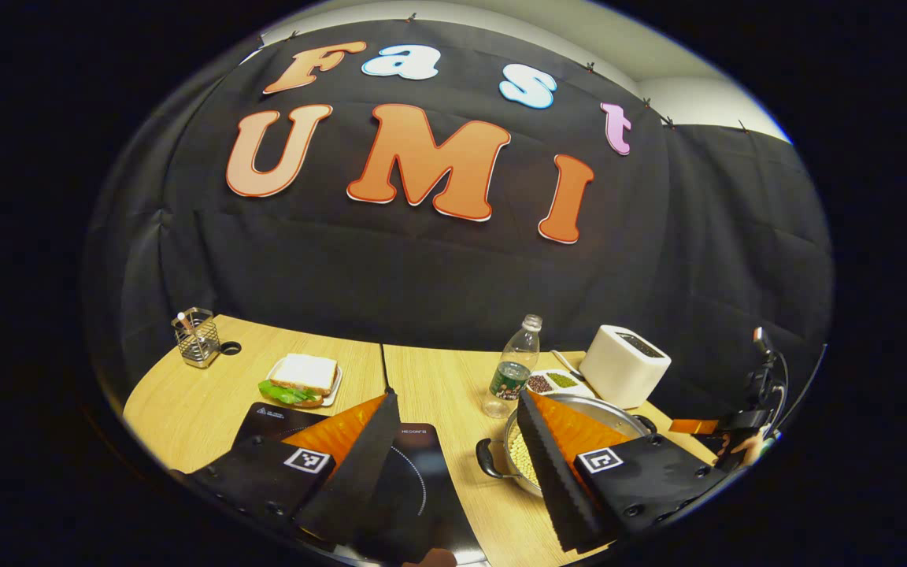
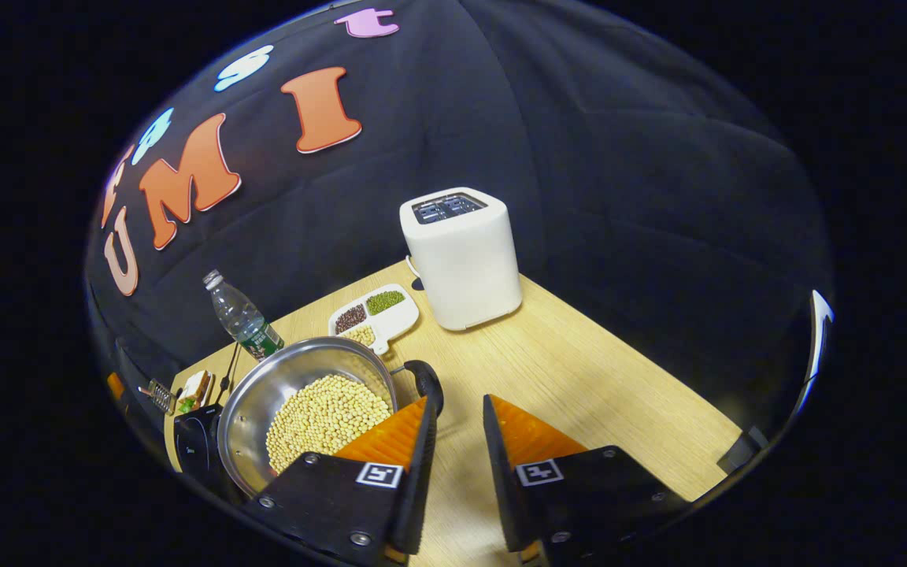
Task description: First push the handle of the pot to place it horizontally, then grasp the pot with both hands and set it on the induction cooktop.
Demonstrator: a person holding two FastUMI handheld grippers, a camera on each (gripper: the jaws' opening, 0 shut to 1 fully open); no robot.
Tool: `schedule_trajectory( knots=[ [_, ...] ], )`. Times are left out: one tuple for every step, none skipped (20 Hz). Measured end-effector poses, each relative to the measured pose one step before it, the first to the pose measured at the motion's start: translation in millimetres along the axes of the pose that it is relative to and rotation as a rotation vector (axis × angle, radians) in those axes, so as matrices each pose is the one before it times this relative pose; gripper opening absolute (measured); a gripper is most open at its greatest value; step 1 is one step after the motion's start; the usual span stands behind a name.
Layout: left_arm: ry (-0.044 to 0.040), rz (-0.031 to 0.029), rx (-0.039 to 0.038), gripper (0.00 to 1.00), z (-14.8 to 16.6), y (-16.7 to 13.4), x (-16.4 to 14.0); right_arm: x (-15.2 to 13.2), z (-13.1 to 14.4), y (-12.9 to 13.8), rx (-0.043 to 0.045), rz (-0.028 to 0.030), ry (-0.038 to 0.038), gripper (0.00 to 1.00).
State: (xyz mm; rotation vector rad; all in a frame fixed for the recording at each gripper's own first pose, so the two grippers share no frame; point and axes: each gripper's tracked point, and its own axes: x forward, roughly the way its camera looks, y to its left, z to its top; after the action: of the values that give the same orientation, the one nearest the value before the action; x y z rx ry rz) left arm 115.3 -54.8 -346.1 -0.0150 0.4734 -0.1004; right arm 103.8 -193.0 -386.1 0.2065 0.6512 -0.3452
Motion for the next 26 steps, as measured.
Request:
schedule_trajectory(
  knots=[
    [0.02088,-0.00948,0.01318,0.99,-14.45,-7.90,7.45,-0.94,4.93,4.01,-0.01365,0.01380,-0.02301,0.40],
    [0.01811,-0.01612,0.00880,0.99,-13.32,-9.61,7.65,-1.34,4.04,6.19,-0.01210,0.01685,-0.01867,0.55],
    [0.02173,-0.01663,0.00505,0.99,-11.66,-10.05,8.34,-1.10,2.73,4.63,-0.01000,0.02278,-0.01258,0.60],
    [0.01667,-0.01672,0.00028,0.99,-9.92,-8.38,9.06,-0.65,0.46,6.41,-0.01173,0.01938,-0.00542,0.68],
    [0.01318,-0.01806,-0.00222,0.99,-7.56,-9.15,9.71,2.57,-1.82,4.13,-0.01768,0.01097,0.00199,0.71],
    [0.01414,-0.01782,0.00000,0.99,-7.01,-7.03,7.17,2.39,-1.94,2.54,-0.02201,0.00401,0.00632,0.77],
    [0.01381,-0.00889,0.00471,0.99,-5.30,-4.74,7.39,3.58,-3.34,1.05,-0.01260,0.00412,0.01132,0.79],
    [0.01637,0.00339,0.00785,0.99,-5.44,-0.47,7.76,3.23,-2.35,3.49,-0.00368,0.00856,0.00897,0.83],
    [0.02137,0.00602,0.00748,0.99,-6.93,0.71,6.82,3.54,-0.93,3.27,-0.00151,0.00920,0.00789,0.84],
    [0.02559,0.01062,0.00464,0.99,-7.45,0.79,6.94,4.60,-2.13,2.15,-0.00254,0.00295,0.00795,0.87],
    [0.03476,0.01782,-0.00202,0.99,-9.37,3.27,6.46,4.35,-3.16,0.13,-0.00236,0.00227,0.01259,0.88],
    [0.02989,0.00591,-0.00296,0.99,-8.40,-0.04,8.55,5.14,-3.02,1.68,0.00172,0.00261,0.01557,0.90],
    [0.02144,-0.00291,-0.00606,0.99,-6.37,-1.65,8.05,4.36,-1.14,1.12,0.00398,0.00108,0.01128,0.90],
    [0.01632,-0.00189,-0.00824,0.99,-4.35,-2.43,6.92,4.74,-0.78,1.83,0.00154,0.00052,0.00505,0.91],
    [0.01556,0.00168,-0.00616,0.99,-3.42,-0.56,4.86,4.54,-0.66,-0.47,-0.00403,-0.00316,0.00530,0.92],
    [0.01347,0.00640,0.00266,0.99,-3.02,2.48,5.91,5.32,-0.28,-0.77,-0.01211,-0.00817,0.00480,0.92],
    [0.00831,0.00787,0.00887,0.99,-1.70,2.28,4.74,1.18,-0.53,-0.68,-0.01309,-0.00513,-0.00032,0.93],
    [0.00550,0.00401,0.00923,0.99,-1.49,-0.45,7.47,3.99,-2.05,0.13,-0.01541,-0.00157,0.00421,0.93],
    [0.00434,-0.00233,0.01022,0.99,0.07,-0.26,5.45,3.68,-2.58,1.13,-0.01464,-0.00240,0.00826,0.93],
    [0.00356,-0.00092,0.00525,0.98,-0.72,-0.82,4.45,4.56,-2.74,-0.39,-0.01291,-0.00789,0.00964,0.93],
    [0.00473,0.00487,0.00912,0.98,-0.30,0.33,3.44,3.65,-1.94,-3.06,-0.01571,-0.01570,0.00449,0.93],
    [0.00396,0.00146,0.01130,0.98,-1.00,0.68,3.56,2.50,-1.41,-5.10,-0.01821,-0.02748,0.00208,0.93],
    [0.00129,-0.00013,0.00701,0.98,0.17,-0.04,4.86,1.88,3.63,-5.16,-0.00645,-0.02310,-0.01850,0.93],
    [0.00130,-0.00100,0.00151,0.98,-0.75,-0.48,4.01,1.96,6.54,-1.46,0.00180,-0.00720,-0.02305,0.93],
    [0.00715,-0.00276,-0.00417,0.98,-2.22,-0.42,3.86,0.73,2.17,1.79,0.00366,0.00843,-0.00145,0.93],
    [0.01176,0.00034,-0.00832,0.97,-2.80,0.49,1.45,3.30,-3.04,4.50,0.00420,0.01817,0.02033,0.92]
  ],
)
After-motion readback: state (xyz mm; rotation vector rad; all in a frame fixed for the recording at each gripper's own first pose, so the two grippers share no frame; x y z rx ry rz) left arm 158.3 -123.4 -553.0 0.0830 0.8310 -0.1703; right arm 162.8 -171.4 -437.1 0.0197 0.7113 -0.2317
